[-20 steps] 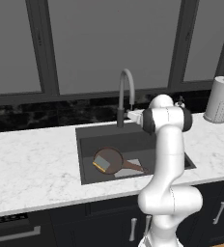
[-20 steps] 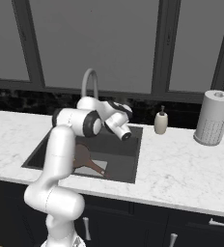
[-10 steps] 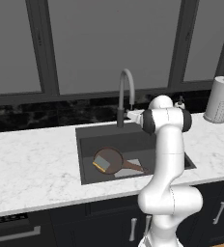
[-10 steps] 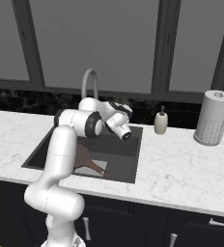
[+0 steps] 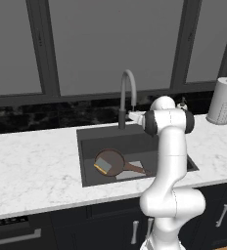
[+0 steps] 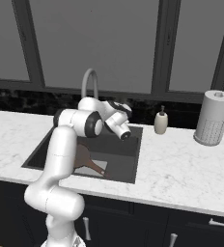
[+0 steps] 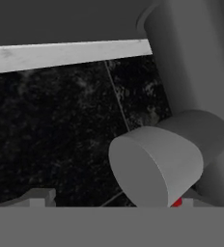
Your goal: Pick the pan and sponge and place them into the sink. Then turn on the water.
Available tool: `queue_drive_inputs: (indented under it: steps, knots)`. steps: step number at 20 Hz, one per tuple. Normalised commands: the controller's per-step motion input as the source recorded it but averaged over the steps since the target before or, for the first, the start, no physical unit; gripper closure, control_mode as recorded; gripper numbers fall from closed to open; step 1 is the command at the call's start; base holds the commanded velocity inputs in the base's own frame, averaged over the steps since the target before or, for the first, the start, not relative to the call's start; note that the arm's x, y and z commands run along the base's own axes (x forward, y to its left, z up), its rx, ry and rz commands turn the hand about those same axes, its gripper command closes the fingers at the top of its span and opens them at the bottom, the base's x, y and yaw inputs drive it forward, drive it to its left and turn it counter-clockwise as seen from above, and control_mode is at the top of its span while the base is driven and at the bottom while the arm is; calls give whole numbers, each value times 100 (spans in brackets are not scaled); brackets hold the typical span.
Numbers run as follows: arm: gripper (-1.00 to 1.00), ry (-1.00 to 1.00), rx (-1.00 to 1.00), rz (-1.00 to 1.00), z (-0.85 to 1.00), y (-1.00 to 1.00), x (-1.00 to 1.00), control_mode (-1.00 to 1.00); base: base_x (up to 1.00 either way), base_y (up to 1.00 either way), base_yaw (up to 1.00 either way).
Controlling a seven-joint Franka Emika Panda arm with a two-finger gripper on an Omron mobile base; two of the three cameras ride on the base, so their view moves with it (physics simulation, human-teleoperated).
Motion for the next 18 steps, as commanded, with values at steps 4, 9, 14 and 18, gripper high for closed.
queue_drive_inputs:
  steps: [4,9,14,18]
  knots:
    - [100,0,0,-3,0,0,37,-100,0,0,0]
    - [100,-1,0,-2,2,-6,26,-100,0,0,0]
    - [100,-3,1,-2,0,-18,21,-100,0,0,0]
    - [100,-1,7,-1,0,-47,20,-100,0,0,0]
